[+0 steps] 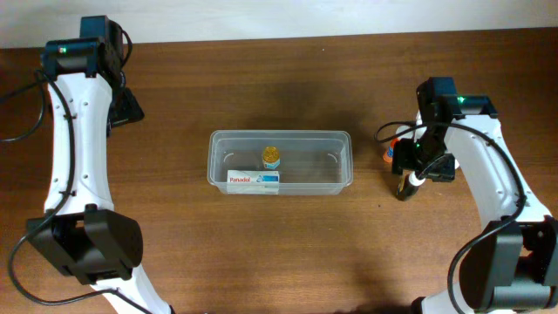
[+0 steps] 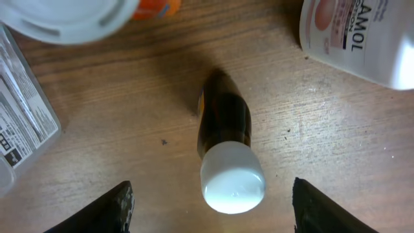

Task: Pack container
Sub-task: 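Lower the right gripper and grasp the small black-capped bottle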

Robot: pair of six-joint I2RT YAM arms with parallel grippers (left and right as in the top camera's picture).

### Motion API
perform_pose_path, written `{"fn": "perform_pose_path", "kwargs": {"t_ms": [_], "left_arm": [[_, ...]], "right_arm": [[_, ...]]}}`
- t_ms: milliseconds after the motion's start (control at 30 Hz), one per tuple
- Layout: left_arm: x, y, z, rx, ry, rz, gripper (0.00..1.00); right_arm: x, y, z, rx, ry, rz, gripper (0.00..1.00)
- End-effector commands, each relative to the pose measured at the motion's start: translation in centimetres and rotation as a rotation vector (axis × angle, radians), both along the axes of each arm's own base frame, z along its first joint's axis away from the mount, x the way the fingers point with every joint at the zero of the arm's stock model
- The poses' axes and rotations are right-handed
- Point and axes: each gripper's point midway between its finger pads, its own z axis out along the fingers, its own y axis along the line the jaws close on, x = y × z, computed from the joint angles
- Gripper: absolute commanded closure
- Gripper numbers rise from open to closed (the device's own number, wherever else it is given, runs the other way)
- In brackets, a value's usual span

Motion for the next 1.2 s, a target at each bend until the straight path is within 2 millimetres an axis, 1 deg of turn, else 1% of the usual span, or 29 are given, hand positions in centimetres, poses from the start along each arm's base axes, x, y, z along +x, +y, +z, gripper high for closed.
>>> {"fn": "perform_pose_path", "kwargs": {"t_ms": [0,233,400,467,567,700,833,1033,1167], "left_arm": [[-0.1,0.2,0.4,0.014,-0.011,0.008,0.01],[-0.1,0.2,0.4,0.014,-0.011,0.008,0.01],[-0.1,0.2,0.4,0.014,-0.011,0.008,0.01],[-0.1,0.2,0.4,0.014,-0.011,0.008,0.01],[-0.1,0.2,0.4,0.014,-0.011,0.008,0.01],[-0.1,0.2,0.4,0.014,-0.011,0.008,0.01],[-0.1,0.2,0.4,0.014,-0.011,0.008,0.01],[-0.1,0.2,0.4,0.014,-0.011,0.008,0.01],[-0.1,0.2,0.4,0.014,-0.011,0.008,0.01]], "right_arm": [[-0.1,-0.3,-0.2,-0.008,0.001,0.000,0.30],[0.1,-0.4,-0.2,-0.009,-0.012,-0.054,0.30],[0.5,-0.4,-0.2,-0.009,-0.024,-0.058,0.40],[0.5,-0.4,-0.3,-0.010,-0.027,-0.071,0.42],[0.3,-0.4,-1.1,-0.013,-0.024,-0.095,0.42],[0.0,-0.4,-2.7,-0.014,-0.023,-0.103,0.42],[-0.2,-0.9,-3.8,-0.040,-0.024,-0.107,0.42],[-0.2,-0.9,-4.0,-0.040,-0.030,-0.107,0.44],[0.0,-1.4,-4.0,-0.069,-0.039,-0.128,0.49]]}}
